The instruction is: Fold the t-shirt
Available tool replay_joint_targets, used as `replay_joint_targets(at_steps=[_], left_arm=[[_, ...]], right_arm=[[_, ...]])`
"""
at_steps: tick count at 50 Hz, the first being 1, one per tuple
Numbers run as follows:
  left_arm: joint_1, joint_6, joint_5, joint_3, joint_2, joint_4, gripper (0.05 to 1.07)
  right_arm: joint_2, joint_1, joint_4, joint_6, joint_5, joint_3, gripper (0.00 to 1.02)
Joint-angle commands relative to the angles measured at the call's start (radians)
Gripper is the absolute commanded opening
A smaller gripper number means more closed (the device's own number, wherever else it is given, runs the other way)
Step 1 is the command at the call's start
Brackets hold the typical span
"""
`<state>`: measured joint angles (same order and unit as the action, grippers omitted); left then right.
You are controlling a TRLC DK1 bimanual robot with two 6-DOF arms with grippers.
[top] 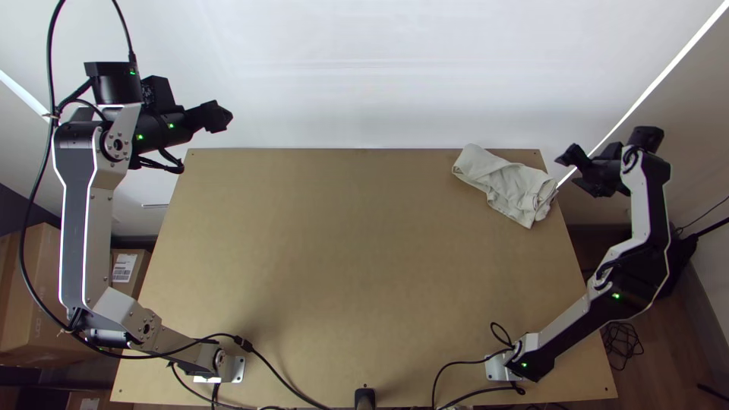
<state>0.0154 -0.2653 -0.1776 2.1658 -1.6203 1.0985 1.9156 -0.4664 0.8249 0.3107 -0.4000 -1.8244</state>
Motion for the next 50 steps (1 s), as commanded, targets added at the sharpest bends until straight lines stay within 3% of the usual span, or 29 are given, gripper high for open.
replay_joint_targets(at_steps=[1,7,18,23,28,34,50], left_arm=[[-0.015,-0.006,0.006,0.026,0.027,-0.002,1.03],[-0.028,0.001,0.006,0.026,0.028,0.0,1.03],[-0.04,0.003,0.006,0.026,0.034,0.001,1.03],[-0.051,0.014,0.006,0.026,0.042,0.001,1.03],[-0.054,0.015,0.006,0.023,0.053,0.003,1.03],[-0.063,0.021,0.006,0.022,0.063,-0.002,1.03],[-0.061,0.052,0.021,-0.132,0.191,-0.075,1.03]], right_arm=[[0.085,0.037,0.031,0.057,-0.043,-0.079,0.99],[0.172,0.068,0.06,0.079,-0.072,-0.148,0.99],[0.321,0.075,0.108,0.096,-0.072,-0.23,0.99],[0.358,0.057,0.106,0.082,-0.033,-0.24,0.99],[0.362,0.037,0.086,0.033,0.075,-0.23,0.99],[0.319,0.009,0.029,-0.022,0.119,-0.184,0.99],[-0.122,0.012,-0.07,-0.231,0.119,0.063,0.99]])
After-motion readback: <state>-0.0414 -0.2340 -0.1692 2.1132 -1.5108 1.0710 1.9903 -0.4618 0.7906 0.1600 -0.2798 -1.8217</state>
